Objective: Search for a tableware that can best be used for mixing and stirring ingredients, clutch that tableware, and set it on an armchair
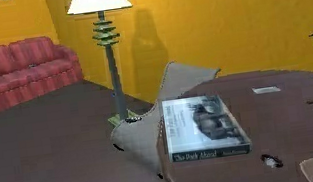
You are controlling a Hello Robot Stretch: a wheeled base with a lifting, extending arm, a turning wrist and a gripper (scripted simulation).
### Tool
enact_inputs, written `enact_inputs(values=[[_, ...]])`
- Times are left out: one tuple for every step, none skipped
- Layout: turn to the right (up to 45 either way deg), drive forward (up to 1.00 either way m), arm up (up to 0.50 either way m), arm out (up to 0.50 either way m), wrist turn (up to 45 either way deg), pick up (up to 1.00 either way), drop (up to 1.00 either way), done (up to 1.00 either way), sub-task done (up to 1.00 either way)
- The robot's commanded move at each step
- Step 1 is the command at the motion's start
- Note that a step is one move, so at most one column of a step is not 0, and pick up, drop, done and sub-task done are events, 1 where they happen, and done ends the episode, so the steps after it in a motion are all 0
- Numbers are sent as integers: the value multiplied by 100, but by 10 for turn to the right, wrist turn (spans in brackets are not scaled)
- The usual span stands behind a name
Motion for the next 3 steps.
enact_inputs(values=[[-330, 0, 0, 0, 0, 0, 0, 0, 0], [0, 0, 50, 0, 0, 0, 0, 0, 0], [0, 0, 38, 0, 0, 0, 0, 0, 0]])
